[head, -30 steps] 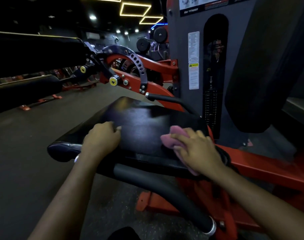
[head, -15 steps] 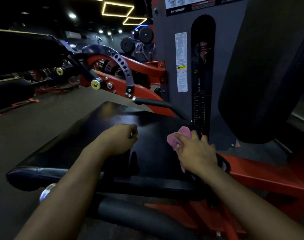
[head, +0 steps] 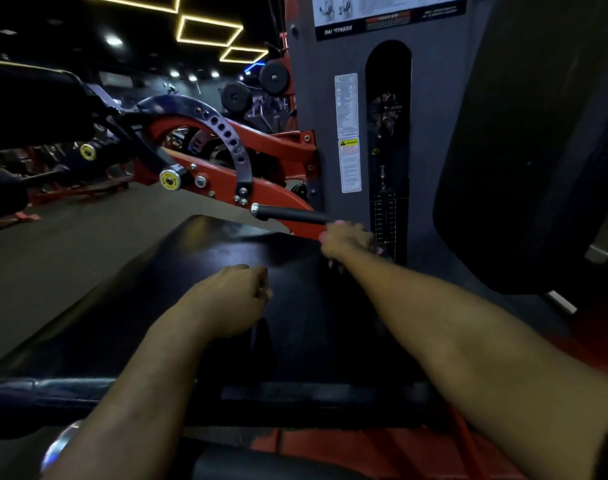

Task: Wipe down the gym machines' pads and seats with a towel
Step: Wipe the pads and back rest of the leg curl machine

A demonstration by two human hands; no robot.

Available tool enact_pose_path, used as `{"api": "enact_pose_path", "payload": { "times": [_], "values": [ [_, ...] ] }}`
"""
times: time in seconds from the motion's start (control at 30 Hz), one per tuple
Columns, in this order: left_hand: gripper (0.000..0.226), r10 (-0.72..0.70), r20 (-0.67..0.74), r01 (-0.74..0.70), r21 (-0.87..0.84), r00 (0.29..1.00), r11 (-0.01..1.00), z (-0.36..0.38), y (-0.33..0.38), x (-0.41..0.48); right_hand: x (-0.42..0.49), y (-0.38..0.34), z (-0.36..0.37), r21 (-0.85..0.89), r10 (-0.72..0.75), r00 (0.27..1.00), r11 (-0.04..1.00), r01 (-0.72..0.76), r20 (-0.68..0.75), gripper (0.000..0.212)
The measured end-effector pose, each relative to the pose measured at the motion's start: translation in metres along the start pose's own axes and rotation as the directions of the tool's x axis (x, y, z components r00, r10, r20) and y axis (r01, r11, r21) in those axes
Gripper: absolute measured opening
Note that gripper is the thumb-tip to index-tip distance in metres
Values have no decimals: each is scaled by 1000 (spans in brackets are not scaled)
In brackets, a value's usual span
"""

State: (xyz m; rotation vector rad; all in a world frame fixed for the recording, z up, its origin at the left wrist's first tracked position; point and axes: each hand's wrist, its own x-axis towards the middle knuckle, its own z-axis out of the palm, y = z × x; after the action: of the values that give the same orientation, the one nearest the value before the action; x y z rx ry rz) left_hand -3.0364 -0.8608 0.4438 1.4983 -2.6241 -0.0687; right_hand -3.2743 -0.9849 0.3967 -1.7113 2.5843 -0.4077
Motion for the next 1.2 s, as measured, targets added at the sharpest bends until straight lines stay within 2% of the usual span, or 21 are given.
{"api": "enact_pose_path", "payload": {
  "times": [0.07,0.17,0.23,0.3,0.37,0.43,0.5,0.57,0.63,0.73,0.87,0.93,1.0,1.1,1.2],
  "values": [
    [12,-20,-14,20,22,1000,1000,-2,3,-2,-15,-27,-1,28,-186,982,982,187,-43,37],
    [11,-49,-45,51,40,998,998,-4,2,-8,-56,-47,-1,30,-462,886,886,463,-32,39],
    [13,-68,-39,70,63,997,996,-5,1,-11,-71,-29,1,32,-506,862,861,507,-41,41],
    [15,-83,-6,83,80,997,993,-4,0,-15,-67,10,2,65,-378,925,922,381,-45,39],
    [14,-89,17,87,84,996,993,-3,0,-15,-55,52,4,100,-165,985,981,169,-46,35],
    [15,-85,26,82,85,996,993,-3,2,-11,-37,71,3,125,39,999,992,-35,-31,32],
    [15,-96,21,94,81,995,992,-4,3,-6,-15,61,2,67,127,992,990,-126,-13,34],
    [15,-112,4,111,78,994,991,-4,2,-3,3,34,3,16,118,993,993,-118,-12,39],
    [15,-128,-30,130,97,991,987,-5,-1,-2,12,6,6,-4,17,999,1000,-17,-45,41],
    [13,-168,-53,172,99,984,980,-6,-3,-3,-9,-24,2,-17,-215,975,977,215,-59,36],
    [16,-158,-51,160,44,986,986,-9,3,-8,-72,-24,-1,-6,-479,876,878,479,-66,40],
    [15,-136,-43,137,39,990,990,-8,4,-11,-107,-4,0,-36,-524,846,852,523,-100,44],
    [16,-91,-24,92,41,996,995,-5,6,-16,-124,28,2,-43,-450,882,892,449,-138,40],
    [25,-22,12,22,35,1000,999,1,8,-19,-110,69,0,70,-152,985,985,158,-84,33],
    [27,9,-8,-9,22,1000,1000,3,7,-15,-71,77,-6,85,40,999,996,-38,-32,40]
  ]
}}
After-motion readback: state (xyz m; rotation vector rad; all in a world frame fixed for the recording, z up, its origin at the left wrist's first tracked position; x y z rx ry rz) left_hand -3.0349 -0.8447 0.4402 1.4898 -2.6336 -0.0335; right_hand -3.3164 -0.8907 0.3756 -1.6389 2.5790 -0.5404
